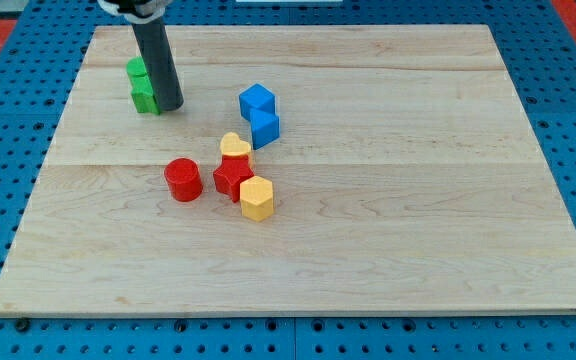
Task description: Point your arm at yellow hexagon
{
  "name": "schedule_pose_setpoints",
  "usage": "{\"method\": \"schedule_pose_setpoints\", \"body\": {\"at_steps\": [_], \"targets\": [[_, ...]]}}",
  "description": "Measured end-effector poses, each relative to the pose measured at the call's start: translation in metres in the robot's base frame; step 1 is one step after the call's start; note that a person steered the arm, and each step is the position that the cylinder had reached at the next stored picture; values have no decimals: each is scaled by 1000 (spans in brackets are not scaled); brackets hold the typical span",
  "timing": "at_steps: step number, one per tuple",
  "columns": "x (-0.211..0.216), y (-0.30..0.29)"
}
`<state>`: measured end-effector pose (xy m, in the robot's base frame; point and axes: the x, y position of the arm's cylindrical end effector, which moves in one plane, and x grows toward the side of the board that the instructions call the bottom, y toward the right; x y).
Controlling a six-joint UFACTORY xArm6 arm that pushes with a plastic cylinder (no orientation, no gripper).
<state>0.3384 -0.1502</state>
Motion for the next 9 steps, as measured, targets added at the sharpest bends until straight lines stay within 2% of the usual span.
{"method": "schedule_pose_setpoints", "body": {"at_steps": [1, 3, 5, 7, 9], "targets": [[17, 40], [84, 80], [119, 120], [134, 131], [136, 179]]}}
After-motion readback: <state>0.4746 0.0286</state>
